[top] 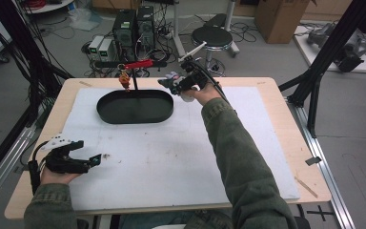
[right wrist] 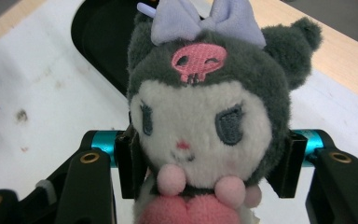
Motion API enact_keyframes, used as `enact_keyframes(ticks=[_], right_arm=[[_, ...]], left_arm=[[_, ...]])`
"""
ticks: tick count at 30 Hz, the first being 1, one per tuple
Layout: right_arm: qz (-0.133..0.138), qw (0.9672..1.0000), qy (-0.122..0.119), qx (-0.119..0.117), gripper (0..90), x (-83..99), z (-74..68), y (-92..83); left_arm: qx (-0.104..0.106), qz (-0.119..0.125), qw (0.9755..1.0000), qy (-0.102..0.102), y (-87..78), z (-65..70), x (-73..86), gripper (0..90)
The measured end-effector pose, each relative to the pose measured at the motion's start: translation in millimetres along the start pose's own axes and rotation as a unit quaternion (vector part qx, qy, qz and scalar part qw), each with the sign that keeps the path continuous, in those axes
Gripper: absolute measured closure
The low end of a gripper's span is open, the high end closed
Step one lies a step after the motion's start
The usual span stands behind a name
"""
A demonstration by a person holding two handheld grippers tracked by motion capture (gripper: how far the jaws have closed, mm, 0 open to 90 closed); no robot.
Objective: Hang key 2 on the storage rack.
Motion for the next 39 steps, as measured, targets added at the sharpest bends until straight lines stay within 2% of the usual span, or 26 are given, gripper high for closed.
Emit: enact_keyframes(ticks=[2, 5, 14, 20, 22, 27, 28, 36, 39], right_arm=[[0.003, 1.0, 0.006, -0.004, 41.7, -4.6, -0.7, 1.4], [0.005, 0.9999, 0.01, 0.003, 41.7, -9.3, 3.1, 3.0], [0.012, 0.9997, 0.022, 0.005, 41.7, -23.7, 9.0, 4.3], [0.002, 0.9994, 0.029, 0.016, 41.8, -31.4, 11.3, 6.4], [0.007, 0.9993, 0.034, 0.015, 41.9, -33.5, 11.7, 6.7], [0.008, 0.9989, 0.044, 0.016, 41.9, -34.1, 15.2, 10.3], [0.008, 0.9985, 0.053, 0.014, 41.9, -34.4, 14.9, 10.6], [0.004, 0.9983, 0.057, 0.016, 41.6, -33.4, 19.4, 17.2], [0.001, 0.9986, 0.05, 0.019, 41.4, -32.8, 17.9, 21.3]], left_arm=[[-0.001, 0.0, 1.0, 0.0, -0.4, -0.6, 0.0, 1.7], [0.0, 0.0, 1.0, 0.001, -0.6, -0.2, 0.0, 1.7], [-0.002, -0.002, 1.0, 0.001, 0.2, -1.8, 0.6, 1.7], [0.0, -0.001, 1.0, 0.0, 0.3, -2.6, 0.6, 1.7], [0.001, 0.0, 1.0, -0.001, 0.4, -2.8, 0.6, 1.7], [0.001, -0.002, 1.0, -0.001, 0.7, -3.1, 1.0, 1.7], [0.002, -0.001, 1.0, -0.001, 0.9, -3.2, 1.0, 1.7], [0.002, -0.004, 1.0, -0.002, 1.6, -3.9, 1.6, 1.7], [0.002, -0.001, 1.0, 0.0, 1.6, -3.6, 1.1, 1.7]])
Point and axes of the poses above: each handheld gripper's, and its own axes: y roughly forward along the jaws, x roughly out of its underside, z roughly to its right, the point moved 8 cm from there along y, roughly forward along the jaws, and after that the axes turned 5 degrees about y, right-handed, at the moved point
